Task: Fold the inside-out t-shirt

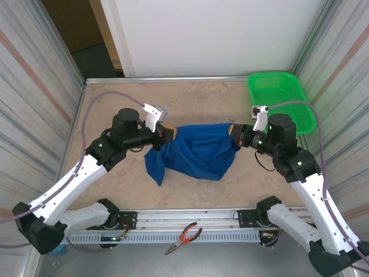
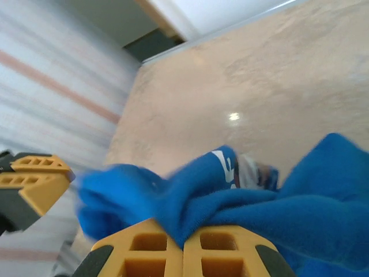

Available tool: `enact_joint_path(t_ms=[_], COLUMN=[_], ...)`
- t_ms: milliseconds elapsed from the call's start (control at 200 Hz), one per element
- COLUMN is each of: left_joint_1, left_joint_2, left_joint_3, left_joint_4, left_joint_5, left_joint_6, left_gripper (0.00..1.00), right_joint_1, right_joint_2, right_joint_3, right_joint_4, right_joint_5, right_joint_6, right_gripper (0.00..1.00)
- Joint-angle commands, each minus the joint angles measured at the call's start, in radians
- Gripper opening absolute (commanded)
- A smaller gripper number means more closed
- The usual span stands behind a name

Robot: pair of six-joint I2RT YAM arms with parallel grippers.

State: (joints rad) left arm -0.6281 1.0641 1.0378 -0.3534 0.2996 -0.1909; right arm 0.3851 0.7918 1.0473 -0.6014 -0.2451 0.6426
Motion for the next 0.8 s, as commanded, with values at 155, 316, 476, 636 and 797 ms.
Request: enact_joint_path(t_ms=[155,316,476,636,797], left_joint_1=[-0.11,-0.278,-0.417,-0.504,-0.515], left_joint_2=[0.007,0.076,0.247,0.446,0.568], left_joint_3=[-0.107,-0.125,-0.067,0.026,0.082], left_joint_4=[0.051,0.213,0.323,0.419,0.526], left_joint_5=[-0.339,-0.462,-0.529,-0.637,-0.67], left_joint_6=[0.008,0.045,0.081,0.097,0.088], left_gripper=[0.67,0.73,0.76,0.79,0.83], right_joint_1=[-0.027,-0.015,0.018,0.065,0.095], right_joint_2=[0.055,0.073,0.079,0.091,0.104], right_joint_3=[0.033,0.022,0.007,0.009,0.011], right_joint_4=[0.024,0.032,0.051,0.064,0.074], right_joint_5=[0.028,0.027,0.052,0.087,0.099], right_joint_6=[0.014,0.014,0.033,0.042,0.05], right_gripper=[0.0,0.0,0.0,0.0,0.0])
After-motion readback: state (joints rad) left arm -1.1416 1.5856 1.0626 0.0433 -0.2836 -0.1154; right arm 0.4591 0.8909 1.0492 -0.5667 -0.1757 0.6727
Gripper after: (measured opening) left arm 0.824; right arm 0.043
